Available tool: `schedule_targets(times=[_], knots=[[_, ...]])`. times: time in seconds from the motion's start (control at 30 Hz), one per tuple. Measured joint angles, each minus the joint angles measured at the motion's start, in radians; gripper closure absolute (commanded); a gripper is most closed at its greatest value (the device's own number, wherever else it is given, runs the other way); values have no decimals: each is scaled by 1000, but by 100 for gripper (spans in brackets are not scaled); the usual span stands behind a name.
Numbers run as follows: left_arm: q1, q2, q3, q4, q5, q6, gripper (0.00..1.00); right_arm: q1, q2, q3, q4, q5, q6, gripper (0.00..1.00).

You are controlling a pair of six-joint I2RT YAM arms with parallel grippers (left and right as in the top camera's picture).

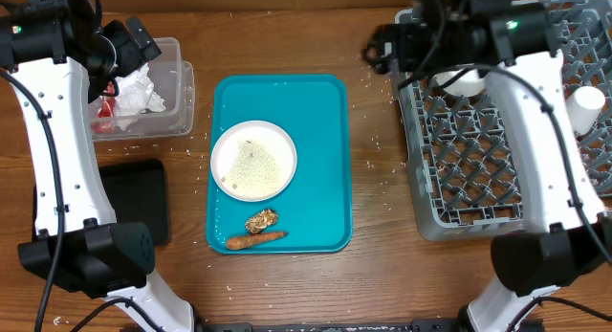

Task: Sort waste into correct bins and load items into the dishwasher
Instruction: 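Carry the skewer right and drop it into the rack, then reach the left gripper to the white rice plate and grasp its rim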

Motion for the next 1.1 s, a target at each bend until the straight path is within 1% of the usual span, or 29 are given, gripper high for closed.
schedule_targets(times=[0.17,0.23,0.37,0.4,0.43,0.53,0.67,0.77,0.9,0.93,1.0,1.1], knots=[[0,0,0,-13,33,-3,0,98,4,-31,29,-30,2,0],[0,0,0,-34,109,-3,0,131,6,-47,33,-36,3,0],[0,0,0,-50,193,-3,0,153,6,-53,49,-17,3,0],[0,0,0,-96,240,-4,0,154,6,-53,56,7,3,0],[-1,0,0,-106,271,-3,0,153,6,-53,58,19,3,0],[-16,0,0,-140,358,36,0,137,6,-54,86,69,3,0],[-93,0,-10,-198,402,140,0,92,6,-54,141,124,4,0],[-201,0,-50,-200,399,186,0,47,6,-55,176,160,10,0],[-367,0,-140,-116,344,171,0,-81,6,-55,193,211,22,0],[-397,1,-158,-97,328,155,0,-104,6,-55,193,216,22,0],[-499,3,-229,-28,232,84,0,-163,6,-55,194,228,25,0],[-594,3,-309,53,109,-19,0,-208,6,-55,193,235,26,0]])
